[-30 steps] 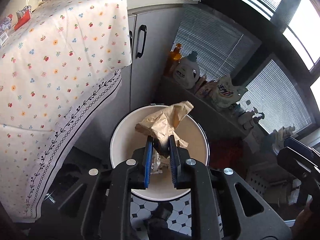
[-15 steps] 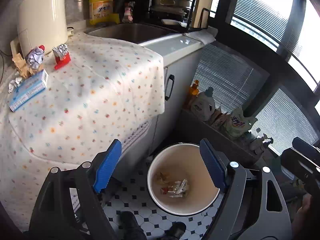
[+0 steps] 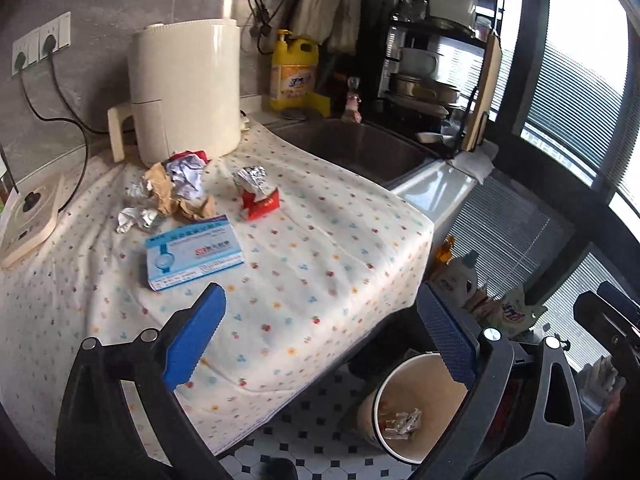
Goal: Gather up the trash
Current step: 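Raise both tools back toward the counter, then grasp the brown paper scrap with the left gripper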
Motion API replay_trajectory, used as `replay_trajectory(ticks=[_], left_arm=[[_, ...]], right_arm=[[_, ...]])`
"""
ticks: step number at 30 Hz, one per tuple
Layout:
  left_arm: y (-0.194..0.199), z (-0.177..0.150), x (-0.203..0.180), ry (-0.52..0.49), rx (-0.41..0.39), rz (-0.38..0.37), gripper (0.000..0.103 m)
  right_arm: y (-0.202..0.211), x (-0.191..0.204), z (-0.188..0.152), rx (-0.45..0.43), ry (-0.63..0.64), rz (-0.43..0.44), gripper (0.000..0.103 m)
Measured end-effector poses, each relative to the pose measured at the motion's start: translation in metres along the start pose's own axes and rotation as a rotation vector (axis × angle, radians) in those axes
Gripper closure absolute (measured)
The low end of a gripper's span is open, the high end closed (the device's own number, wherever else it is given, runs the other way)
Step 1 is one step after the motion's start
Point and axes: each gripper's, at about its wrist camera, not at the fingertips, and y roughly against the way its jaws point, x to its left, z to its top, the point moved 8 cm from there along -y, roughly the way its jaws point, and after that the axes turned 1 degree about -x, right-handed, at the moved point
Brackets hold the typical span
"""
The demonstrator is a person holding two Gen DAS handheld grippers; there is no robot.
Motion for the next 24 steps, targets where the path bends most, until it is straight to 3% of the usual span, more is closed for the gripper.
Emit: replay_trajectory(ticks=[12, 17, 24], left_arm=[[0.007, 0.038, 0.081, 0.066, -0.068, 0.074, 0.007], [-0.004, 0.051, 0.110, 0.084, -0.076, 0.084, 0.007], [-0.033, 0.068, 0.140, 0.084, -0.065, 0.081, 0.007]], right_arm=[[-0.023, 0.080, 0.028, -0.026, 0.053, 0.043, 0.008], [-0.044, 0.109, 0.034, 0.002, 0.063, 0.089, 0.008], [-0.079, 0.141, 0.038, 0.017, 0.098, 0.079, 0.008]])
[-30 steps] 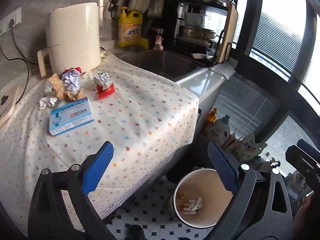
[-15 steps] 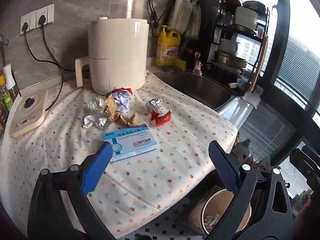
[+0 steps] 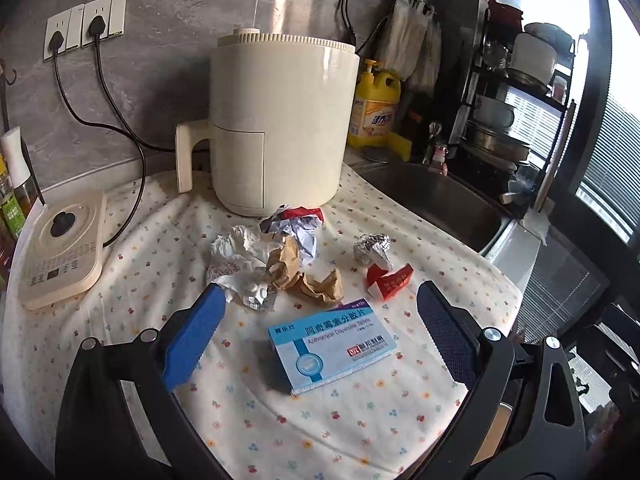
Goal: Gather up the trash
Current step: 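Grasp the brown paper scrap with the left gripper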
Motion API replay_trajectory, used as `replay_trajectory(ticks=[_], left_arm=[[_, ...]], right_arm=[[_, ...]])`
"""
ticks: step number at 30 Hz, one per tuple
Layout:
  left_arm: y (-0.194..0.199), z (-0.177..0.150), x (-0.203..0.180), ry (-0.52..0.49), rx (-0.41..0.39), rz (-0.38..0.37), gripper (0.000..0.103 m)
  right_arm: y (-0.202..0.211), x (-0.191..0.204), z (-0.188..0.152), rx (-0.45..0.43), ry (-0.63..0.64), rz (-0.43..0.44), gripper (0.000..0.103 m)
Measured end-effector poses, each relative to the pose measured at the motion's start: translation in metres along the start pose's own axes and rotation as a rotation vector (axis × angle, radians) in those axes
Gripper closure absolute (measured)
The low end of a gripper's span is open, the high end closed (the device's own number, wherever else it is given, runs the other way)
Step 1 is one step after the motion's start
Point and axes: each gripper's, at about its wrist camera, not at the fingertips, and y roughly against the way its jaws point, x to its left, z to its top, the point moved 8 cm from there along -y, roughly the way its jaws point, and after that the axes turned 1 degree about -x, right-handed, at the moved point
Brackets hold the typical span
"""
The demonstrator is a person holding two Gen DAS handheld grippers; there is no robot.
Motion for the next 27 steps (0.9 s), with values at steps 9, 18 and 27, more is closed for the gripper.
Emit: replay_trajectory(ticks=[9, 18, 27], left_arm=[[-0.053, 0.007, 0.023, -0.002, 0.049, 0.001, 0.008], [-0.106, 0.003, 0.038, 0.015, 0.133, 0.013, 0.024], [-0.116, 0.012, 0.026, 0.013, 0.117, -0.026, 0.089]], right_arm=[[-0.042, 0.014, 0.007, 0.035, -0.001, -0.036, 0.008], [-0.077, 0.021, 0.004, 0.085, -0.010, -0.062, 0.008], [-0.108, 0.034, 0.008, 0.101, -0.005, -0.060, 0.008]])
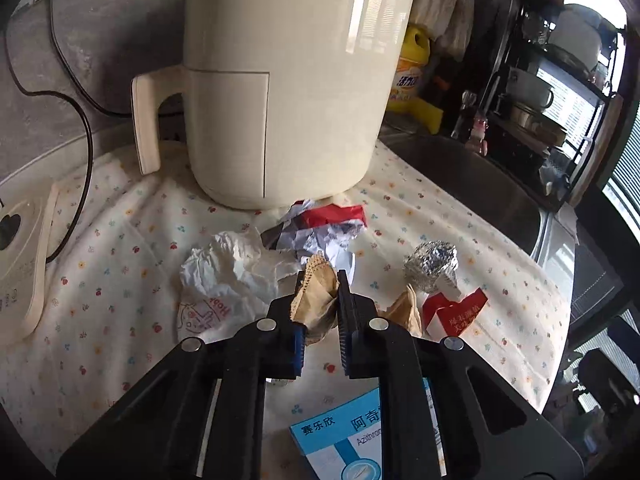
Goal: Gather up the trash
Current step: 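Grasp the brown paper scrap with the left gripper, then grasp the red wrapper with the right gripper while the left lifts the brown paper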
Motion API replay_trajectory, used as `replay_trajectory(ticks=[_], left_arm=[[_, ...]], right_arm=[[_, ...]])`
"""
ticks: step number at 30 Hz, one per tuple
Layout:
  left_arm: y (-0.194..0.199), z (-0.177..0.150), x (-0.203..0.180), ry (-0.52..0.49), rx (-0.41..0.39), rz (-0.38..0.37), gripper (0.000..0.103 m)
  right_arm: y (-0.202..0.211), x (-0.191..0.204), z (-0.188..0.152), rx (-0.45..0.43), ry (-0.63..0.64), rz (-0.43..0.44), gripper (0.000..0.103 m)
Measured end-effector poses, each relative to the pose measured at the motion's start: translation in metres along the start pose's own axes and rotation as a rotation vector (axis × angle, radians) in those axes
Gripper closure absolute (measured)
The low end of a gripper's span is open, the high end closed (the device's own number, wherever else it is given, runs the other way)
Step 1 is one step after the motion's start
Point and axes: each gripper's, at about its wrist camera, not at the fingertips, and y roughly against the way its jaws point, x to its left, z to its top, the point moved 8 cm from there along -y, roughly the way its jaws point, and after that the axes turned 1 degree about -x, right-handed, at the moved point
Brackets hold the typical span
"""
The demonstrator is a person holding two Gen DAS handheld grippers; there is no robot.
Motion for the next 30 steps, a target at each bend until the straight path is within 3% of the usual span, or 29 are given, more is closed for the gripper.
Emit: replay_trajectory(ticks=[6, 9, 11, 21, 22, 23, 26, 27, 30], left_arm=[[0.005, 0.023, -0.010, -0.022, -0.070, -0.005, 0.089], [0.007, 0.034, -0.012, -0.030, -0.100, -0.002, 0.089], [0.004, 0.038, -0.012, -0.043, -0.104, 0.011, 0.089], [-0.021, 0.036, -0.010, -0.092, -0.100, 0.078, 0.089], [-0.022, 0.036, -0.011, -0.094, -0.098, 0.079, 0.089], [-0.024, 0.036, -0.011, -0.095, -0.094, 0.078, 0.089], [-0.026, 0.035, -0.012, -0.093, -0.085, 0.076, 0.089], [-0.026, 0.035, -0.013, -0.091, -0.082, 0.073, 0.089], [-0.024, 0.034, -0.015, -0.088, -0.078, 0.063, 0.089]], right_arm=[[-0.023, 0.007, 0.004, 0.010, -0.004, 0.010, 0.008], [-0.038, 0.010, 0.004, 0.033, -0.021, 0.035, 0.015], [-0.049, 0.012, 0.004, 0.049, -0.035, 0.054, 0.022], [-0.095, 0.020, -0.004, 0.103, -0.073, 0.091, 0.034], [-0.099, 0.020, -0.005, 0.112, -0.078, 0.089, 0.037], [-0.103, 0.020, -0.006, 0.123, -0.082, 0.093, 0.048], [-0.111, 0.020, -0.009, 0.158, -0.086, 0.095, 0.094], [-0.109, 0.019, -0.010, 0.153, -0.089, 0.094, 0.100], [-0.098, 0.020, -0.008, 0.127, -0.076, 0.099, 0.102]])
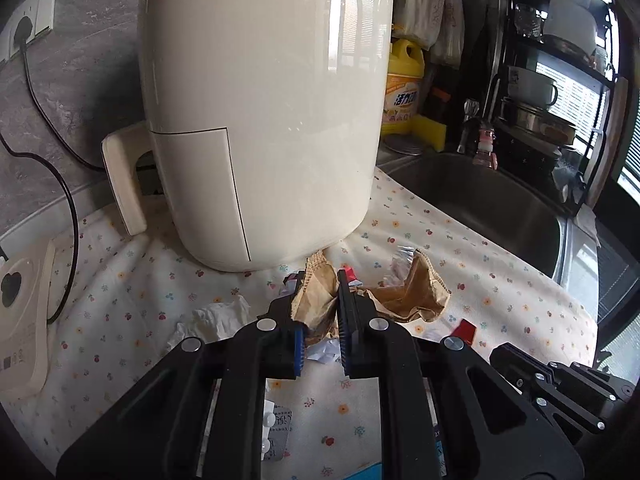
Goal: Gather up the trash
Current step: 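Grasp the red wrapper with the right gripper while the left lifts the brown paper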
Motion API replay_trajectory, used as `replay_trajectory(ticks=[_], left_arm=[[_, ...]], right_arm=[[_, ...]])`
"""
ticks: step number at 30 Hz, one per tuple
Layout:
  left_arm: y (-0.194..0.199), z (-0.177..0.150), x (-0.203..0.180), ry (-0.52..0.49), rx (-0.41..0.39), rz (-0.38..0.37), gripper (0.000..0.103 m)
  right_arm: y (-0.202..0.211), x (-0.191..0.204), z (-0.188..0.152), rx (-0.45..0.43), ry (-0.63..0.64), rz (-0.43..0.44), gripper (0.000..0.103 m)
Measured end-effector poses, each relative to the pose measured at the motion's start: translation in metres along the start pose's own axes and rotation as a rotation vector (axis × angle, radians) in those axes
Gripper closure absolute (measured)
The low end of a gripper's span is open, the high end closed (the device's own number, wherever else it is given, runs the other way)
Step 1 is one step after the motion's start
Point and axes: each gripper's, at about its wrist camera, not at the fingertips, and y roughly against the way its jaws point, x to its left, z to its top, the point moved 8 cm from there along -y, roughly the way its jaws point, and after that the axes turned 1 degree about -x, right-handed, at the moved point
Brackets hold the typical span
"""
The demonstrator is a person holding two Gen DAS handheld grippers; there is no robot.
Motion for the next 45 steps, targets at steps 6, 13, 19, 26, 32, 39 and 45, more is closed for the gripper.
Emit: replay_trajectory(ticks=[6, 13, 19, 26, 32, 39, 45], left_arm=[[0.006, -0.001, 0.002, 0.030, -0.007, -0.006, 0.089], [0.017, 0.011, 0.022, 0.097, -0.058, 0.025, 0.089], [0.006, 0.013, 0.026, 0.104, -0.040, 0.041, 0.089], [-0.007, 0.011, 0.027, 0.118, -0.012, 0.041, 0.089], [0.000, 0.011, 0.017, 0.113, -0.013, 0.024, 0.089], [0.022, 0.005, 0.003, 0.114, -0.023, 0.003, 0.089], [0.051, -0.007, -0.015, 0.105, -0.033, -0.002, 0.089]], right_arm=[[0.009, 0.002, 0.002, -0.003, 0.011, 0.025, 0.101], [0.008, 0.018, 0.010, -0.036, 0.041, 0.058, 0.047], [-0.014, 0.034, 0.019, -0.009, 0.055, 0.095, 0.049], [-0.041, 0.036, 0.017, 0.050, 0.024, 0.104, 0.084], [-0.021, 0.027, 0.019, 0.021, 0.027, 0.093, 0.093], [0.016, 0.010, 0.019, -0.027, 0.022, 0.083, 0.093], [0.058, -0.004, 0.011, -0.071, 0.032, 0.087, 0.093]])
